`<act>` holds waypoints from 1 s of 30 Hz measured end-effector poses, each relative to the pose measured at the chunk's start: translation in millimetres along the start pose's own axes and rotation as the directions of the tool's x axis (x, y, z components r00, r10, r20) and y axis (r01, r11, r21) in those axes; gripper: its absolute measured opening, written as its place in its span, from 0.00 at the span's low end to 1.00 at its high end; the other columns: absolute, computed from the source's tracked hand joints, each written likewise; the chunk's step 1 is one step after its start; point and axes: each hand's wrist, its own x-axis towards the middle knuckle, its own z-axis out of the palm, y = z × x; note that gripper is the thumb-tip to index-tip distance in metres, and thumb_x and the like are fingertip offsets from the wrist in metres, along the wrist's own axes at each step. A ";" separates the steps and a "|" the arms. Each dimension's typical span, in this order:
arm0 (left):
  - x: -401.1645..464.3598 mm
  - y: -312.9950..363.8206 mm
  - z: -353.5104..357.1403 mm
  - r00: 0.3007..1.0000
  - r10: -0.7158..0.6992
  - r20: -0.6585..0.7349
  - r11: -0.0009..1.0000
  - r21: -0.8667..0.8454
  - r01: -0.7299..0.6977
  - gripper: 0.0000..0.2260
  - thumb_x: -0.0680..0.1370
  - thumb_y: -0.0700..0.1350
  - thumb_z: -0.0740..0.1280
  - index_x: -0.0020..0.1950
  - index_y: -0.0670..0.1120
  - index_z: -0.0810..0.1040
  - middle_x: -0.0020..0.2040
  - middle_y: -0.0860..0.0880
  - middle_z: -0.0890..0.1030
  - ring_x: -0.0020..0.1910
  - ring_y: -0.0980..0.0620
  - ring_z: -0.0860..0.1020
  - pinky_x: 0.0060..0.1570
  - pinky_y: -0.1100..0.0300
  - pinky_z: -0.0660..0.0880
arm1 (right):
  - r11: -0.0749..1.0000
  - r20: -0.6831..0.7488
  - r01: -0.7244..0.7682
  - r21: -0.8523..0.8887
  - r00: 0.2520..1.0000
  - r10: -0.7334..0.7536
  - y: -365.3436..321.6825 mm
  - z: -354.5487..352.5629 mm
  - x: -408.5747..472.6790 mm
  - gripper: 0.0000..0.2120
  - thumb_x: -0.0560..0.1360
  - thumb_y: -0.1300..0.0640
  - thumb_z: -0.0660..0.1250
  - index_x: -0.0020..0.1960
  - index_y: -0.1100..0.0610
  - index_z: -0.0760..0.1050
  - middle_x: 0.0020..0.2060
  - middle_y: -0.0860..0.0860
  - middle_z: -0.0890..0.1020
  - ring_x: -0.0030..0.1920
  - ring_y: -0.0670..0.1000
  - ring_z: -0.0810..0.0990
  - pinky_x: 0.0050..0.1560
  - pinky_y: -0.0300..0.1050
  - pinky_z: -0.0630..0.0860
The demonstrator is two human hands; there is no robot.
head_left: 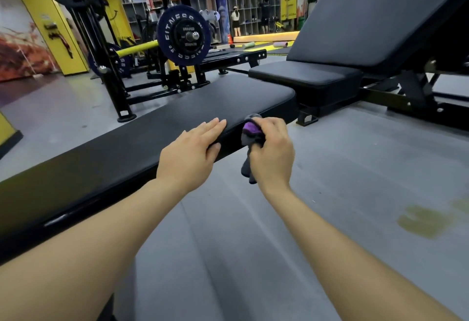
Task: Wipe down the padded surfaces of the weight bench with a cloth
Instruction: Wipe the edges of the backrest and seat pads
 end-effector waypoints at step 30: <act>-29.8 -39.2 -26.6 0.979 0.086 0.184 0.996 -0.049 -0.078 0.23 0.82 0.51 0.54 0.75 0.60 0.53 0.75 0.64 0.52 0.74 0.63 0.52 0.71 0.62 0.52 | 0.982 -0.091 -0.175 0.065 0.979 0.181 -2.4 1.0 7.1 0.11 0.73 0.62 0.68 0.54 0.54 0.81 0.50 0.52 0.77 0.49 0.53 0.77 0.44 0.32 0.64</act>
